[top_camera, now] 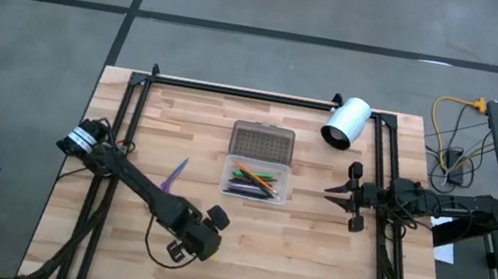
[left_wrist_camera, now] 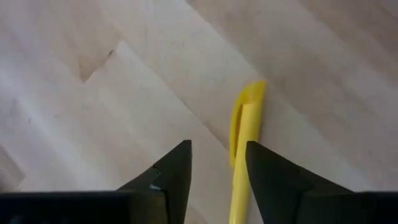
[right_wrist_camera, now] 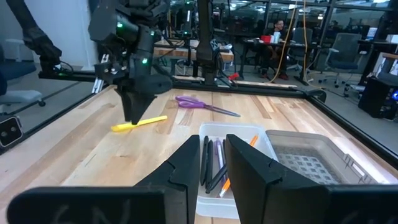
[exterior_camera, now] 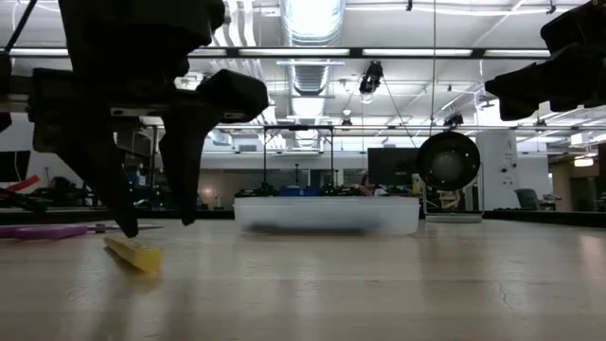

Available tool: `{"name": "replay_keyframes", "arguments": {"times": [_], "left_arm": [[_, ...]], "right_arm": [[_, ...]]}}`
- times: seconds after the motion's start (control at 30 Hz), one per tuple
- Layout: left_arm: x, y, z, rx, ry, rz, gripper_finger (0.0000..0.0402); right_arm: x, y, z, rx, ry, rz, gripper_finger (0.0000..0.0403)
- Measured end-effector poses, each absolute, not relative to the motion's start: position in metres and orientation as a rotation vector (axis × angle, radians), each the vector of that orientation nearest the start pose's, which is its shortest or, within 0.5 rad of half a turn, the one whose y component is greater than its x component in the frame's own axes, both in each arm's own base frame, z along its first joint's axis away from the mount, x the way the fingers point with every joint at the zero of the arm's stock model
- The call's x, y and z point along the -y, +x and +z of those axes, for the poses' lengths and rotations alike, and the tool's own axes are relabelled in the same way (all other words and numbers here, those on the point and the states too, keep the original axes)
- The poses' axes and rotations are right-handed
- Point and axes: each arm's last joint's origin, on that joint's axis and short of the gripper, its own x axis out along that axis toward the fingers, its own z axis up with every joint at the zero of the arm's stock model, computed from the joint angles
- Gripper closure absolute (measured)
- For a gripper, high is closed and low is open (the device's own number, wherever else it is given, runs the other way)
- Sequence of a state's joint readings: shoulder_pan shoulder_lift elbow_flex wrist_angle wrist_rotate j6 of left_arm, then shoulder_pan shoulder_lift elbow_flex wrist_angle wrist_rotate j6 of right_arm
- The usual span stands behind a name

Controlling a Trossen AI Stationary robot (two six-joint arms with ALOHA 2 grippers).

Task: Pick & place school supplies into a supply box
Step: Put the yellow pen into the white and black supply box

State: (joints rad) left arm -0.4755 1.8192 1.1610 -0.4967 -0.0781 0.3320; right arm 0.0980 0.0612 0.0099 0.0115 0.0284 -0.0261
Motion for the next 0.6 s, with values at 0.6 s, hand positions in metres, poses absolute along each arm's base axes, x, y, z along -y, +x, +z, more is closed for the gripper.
{"name": "replay_keyframes", "arguments": {"times": [0.6], "left_arm": [[0.158, 0.306, 0.162, -1.147, 0.541, -0.585, 0.0264]], "right_arm": [[-0.009, 0.100, 0.163, -0.039, -0.029, 0.070, 0.0335]]}}
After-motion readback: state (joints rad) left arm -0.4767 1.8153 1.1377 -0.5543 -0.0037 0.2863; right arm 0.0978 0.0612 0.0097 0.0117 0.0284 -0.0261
